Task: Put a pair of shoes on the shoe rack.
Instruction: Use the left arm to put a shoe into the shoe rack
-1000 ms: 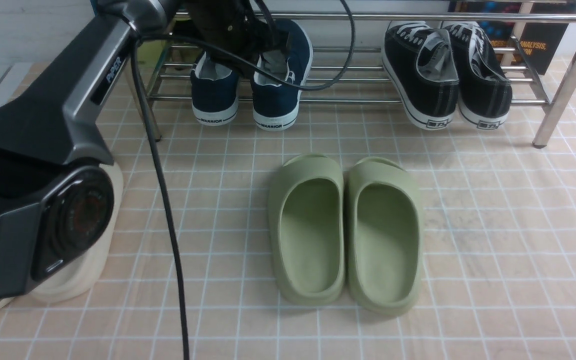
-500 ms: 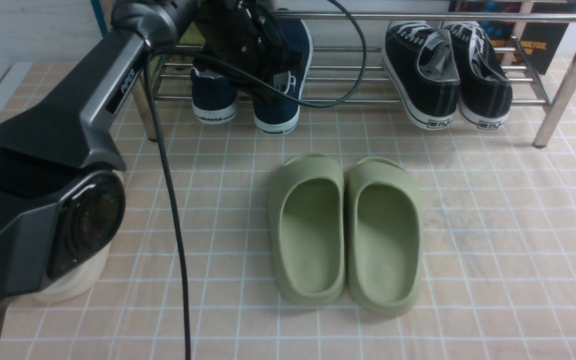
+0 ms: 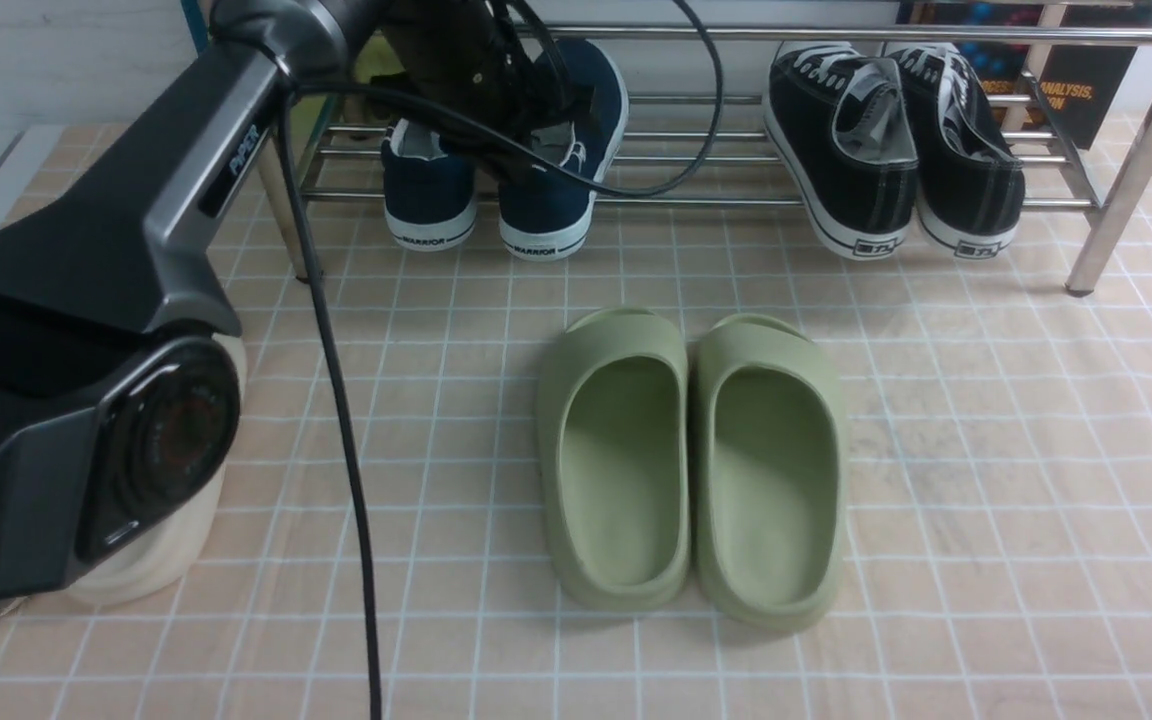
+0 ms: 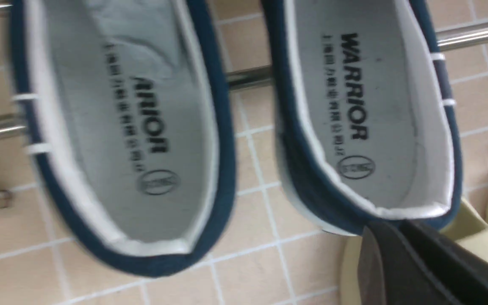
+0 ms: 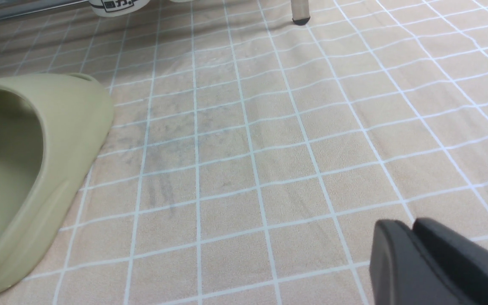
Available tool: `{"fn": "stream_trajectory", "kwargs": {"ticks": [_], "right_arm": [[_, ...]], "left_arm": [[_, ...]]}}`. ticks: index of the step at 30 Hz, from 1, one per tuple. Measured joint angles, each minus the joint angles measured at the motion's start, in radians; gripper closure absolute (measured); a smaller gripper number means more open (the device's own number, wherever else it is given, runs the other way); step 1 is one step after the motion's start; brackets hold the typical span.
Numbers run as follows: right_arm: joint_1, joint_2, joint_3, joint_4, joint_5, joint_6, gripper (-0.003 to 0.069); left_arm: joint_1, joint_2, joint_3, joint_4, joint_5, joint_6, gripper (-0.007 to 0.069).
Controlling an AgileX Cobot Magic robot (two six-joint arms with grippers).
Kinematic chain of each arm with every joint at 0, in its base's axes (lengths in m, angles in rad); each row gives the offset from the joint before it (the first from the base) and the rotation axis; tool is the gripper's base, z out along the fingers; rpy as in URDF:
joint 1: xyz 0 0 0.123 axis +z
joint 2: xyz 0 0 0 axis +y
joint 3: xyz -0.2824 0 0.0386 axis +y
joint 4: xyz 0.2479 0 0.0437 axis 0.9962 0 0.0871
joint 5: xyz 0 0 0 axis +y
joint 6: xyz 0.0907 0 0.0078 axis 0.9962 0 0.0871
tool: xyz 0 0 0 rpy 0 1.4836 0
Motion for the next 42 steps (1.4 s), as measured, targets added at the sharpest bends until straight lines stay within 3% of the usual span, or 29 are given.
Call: {"fn": "stream_trajectory", "kwargs": {"ticks": [7,11,18,28,42], "right_arm": [[0.000,0.000,0.000,0.000,0.000,0.000,0.0594],[0.000,0.000,0.000,0.000,0.000,0.000,0.0593],[0.000,0.000,0.000,0.000,0.000,0.000,0.0584],[0.000,0.000,0.000,0.000,0.000,0.000,0.0570],[0.000,0.000,0.000,0.000,0.000,0.000,0.0552]], "left_arm": [[0.003,-0.114,0.050,-0.041,0.001,0.009,0.0559],[0.003,-0.179,0.230,-0.108,0.001,0.047,0.0556],[0.003,-0.224,0.527,-0.101,-0.054,0.121,0.0552],[0.003,-0.189,0.553,-0.098,-0.429,0.049,0.0549],[0.002,-0.189,0.555,-0.148,-0.535,0.045,0.0548]]}}
